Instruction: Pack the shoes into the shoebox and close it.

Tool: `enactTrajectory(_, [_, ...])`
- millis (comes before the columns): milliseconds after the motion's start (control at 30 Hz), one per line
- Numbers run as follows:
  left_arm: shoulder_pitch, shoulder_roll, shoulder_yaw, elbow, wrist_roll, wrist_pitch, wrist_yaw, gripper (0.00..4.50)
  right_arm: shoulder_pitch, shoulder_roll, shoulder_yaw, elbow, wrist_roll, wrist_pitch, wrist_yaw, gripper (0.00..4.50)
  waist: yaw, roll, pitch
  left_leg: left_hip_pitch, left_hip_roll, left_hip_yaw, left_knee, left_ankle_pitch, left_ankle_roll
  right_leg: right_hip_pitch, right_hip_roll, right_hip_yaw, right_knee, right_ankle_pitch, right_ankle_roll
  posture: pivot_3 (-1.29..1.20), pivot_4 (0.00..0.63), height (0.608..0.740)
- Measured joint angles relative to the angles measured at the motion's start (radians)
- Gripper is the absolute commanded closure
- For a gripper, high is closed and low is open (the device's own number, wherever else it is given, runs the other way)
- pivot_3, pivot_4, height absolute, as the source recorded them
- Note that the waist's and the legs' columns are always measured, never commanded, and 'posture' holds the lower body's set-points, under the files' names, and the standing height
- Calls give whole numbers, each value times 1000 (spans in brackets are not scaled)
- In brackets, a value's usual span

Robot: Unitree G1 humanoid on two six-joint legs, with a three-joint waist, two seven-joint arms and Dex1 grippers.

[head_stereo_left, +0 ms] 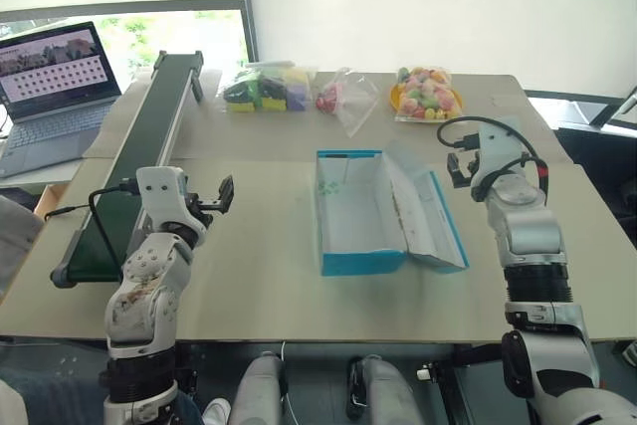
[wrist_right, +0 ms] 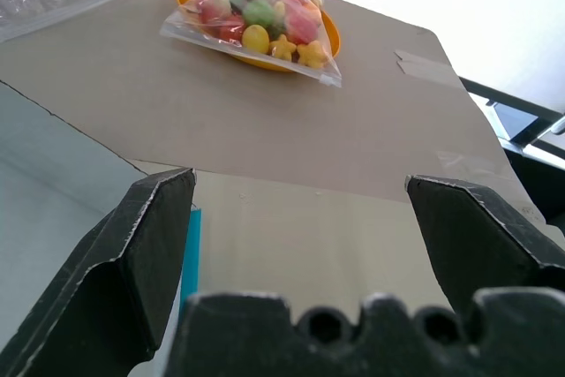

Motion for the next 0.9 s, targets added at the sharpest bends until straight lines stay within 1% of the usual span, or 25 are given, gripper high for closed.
enactTrajectory(67, [-1,5,-5,4,6,-1,-1,0,-1,1,-1,2,4,-2,4,39,0,0,0,0,0,0,0,0,0,0,0,0,0,0,0,0,150,681])
enactTrajectory(100, [-8,15,3,15,2,3,0,0,-12,10,-4,3,33,-2,46,39,0,0,0,0,0,0,0,0,0,0,0,0,0,0,0,0,150,681])
enactTrajectory(167, [-62,49,77,45,-18,15,12,0,-76,48,12,-58,178,7,239,39,-22,0,3,0,2,-1,0,0,0,-4,2,0,1,1,-1,0,150,681])
enactTrajectory(233, [-113,95,145,37,-51,23,11,0,-140,53,84,-191,295,41,430,39,-35,0,3,2,2,-3,-1,0,1,-3,3,0,4,0,-3,0,150,681])
enactTrajectory(300, [-104,129,198,34,-73,32,5,0,-173,33,158,-305,368,73,574,39,-32,0,2,5,2,-3,-3,0,0,-1,3,0,6,-4,-4,0,150,681])
enactTrajectory(400, [-41,170,275,59,-92,71,-2,0,-127,6,298,-405,440,112,762,39,-21,-4,1,5,2,-4,-4,-1,-1,-1,3,-2,5,-6,-5,0,150,681])
enactTrajectory(467, [-20,182,307,83,-96,77,-3,0,-91,6,378,-411,452,123,827,39,-12,-4,1,2,1,-4,-2,-1,-1,-2,1,-2,6,-5,-5,0,150,681])
enactTrajectory(533, [-2,201,342,110,-96,74,-8,0,-71,28,463,-409,434,118,857,39,-7,-5,1,2,1,-3,0,-5,-8,-2,0,-2,6,-5,-4,0,150,681])
enactTrajectory(633, [12,205,369,141,-100,69,-14,0,-70,63,529,-378,368,70,844,39,1,-6,1,2,0,-3,0,-6,-9,-1,-2,-3,5,-7,-8,0,150,681])
enactTrajectory(800, [41,211,381,175,-100,63,-27,0,-60,116,547,-308,294,28,789,39,6,-7,0,2,1,-2,0,-5,-10,-2,-2,-3,6,-7,-8,0,150,681])
enactTrajectory(900, [38,219,379,185,-100,63,-38,0,-60,128,545,-269,260,12,758,39,4,-7,0,1,1,-2,0,-5,-10,-2,-2,-3,6,-4,-3,0,150,681])
